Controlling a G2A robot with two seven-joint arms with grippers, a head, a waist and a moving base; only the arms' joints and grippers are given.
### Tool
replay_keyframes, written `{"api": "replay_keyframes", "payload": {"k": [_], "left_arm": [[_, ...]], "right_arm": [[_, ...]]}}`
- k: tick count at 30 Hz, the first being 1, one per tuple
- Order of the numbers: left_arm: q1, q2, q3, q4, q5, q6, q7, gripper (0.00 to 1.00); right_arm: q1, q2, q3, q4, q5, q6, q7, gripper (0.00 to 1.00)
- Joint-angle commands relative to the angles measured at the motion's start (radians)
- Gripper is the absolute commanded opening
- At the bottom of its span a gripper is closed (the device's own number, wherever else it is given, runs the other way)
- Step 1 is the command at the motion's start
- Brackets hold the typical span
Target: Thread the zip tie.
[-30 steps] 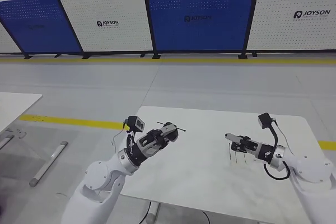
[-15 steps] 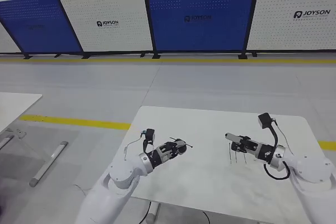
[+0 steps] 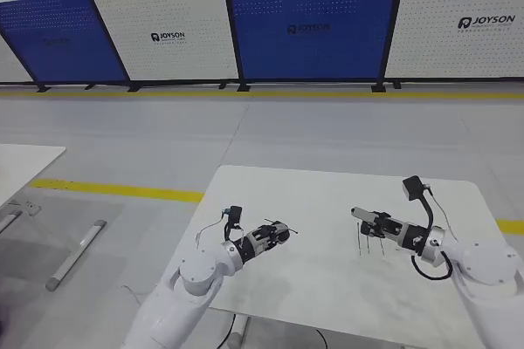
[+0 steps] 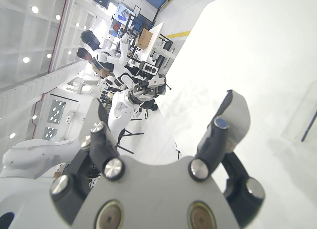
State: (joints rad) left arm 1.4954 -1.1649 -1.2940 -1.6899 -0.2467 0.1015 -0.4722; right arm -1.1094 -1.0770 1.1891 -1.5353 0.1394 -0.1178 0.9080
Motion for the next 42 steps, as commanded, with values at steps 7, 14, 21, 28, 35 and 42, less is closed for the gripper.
{"api": "replay_keyframes", "payload": {"k": [7, 14, 21, 28, 35, 42], "left_arm": [[0.033, 0.000, -0.002, -0.126, -0.048, -0.088, 0.015, 0.00], [0.144, 0.012, -0.076, -0.366, -0.051, -0.150, 0.037, 0.00], [0.222, 0.020, -0.137, -0.473, -0.074, -0.185, 0.009, 0.00], [0.186, 0.023, -0.098, -0.390, -0.014, -0.089, 0.003, 0.00], [0.084, 0.015, -0.001, -0.210, 0.027, -0.018, 0.016, 0.00], [0.036, 0.007, 0.049, -0.087, 0.055, -0.056, 0.077, 0.00]], "right_arm": [[0.000, 0.000, 0.000, 0.000, 0.000, 0.000, 0.000, 1.00], [0.000, 0.000, 0.000, 0.000, 0.000, 0.000, 0.000, 1.00], [0.000, 0.000, 0.000, 0.000, 0.000, 0.000, 0.000, 1.00], [0.000, 0.000, 0.000, 0.000, 0.000, 0.000, 0.000, 1.00], [0.000, 0.000, 0.000, 0.000, 0.000, 0.000, 0.000, 1.00], [0.000, 0.000, 0.000, 0.000, 0.000, 0.000, 0.000, 1.00]]}}
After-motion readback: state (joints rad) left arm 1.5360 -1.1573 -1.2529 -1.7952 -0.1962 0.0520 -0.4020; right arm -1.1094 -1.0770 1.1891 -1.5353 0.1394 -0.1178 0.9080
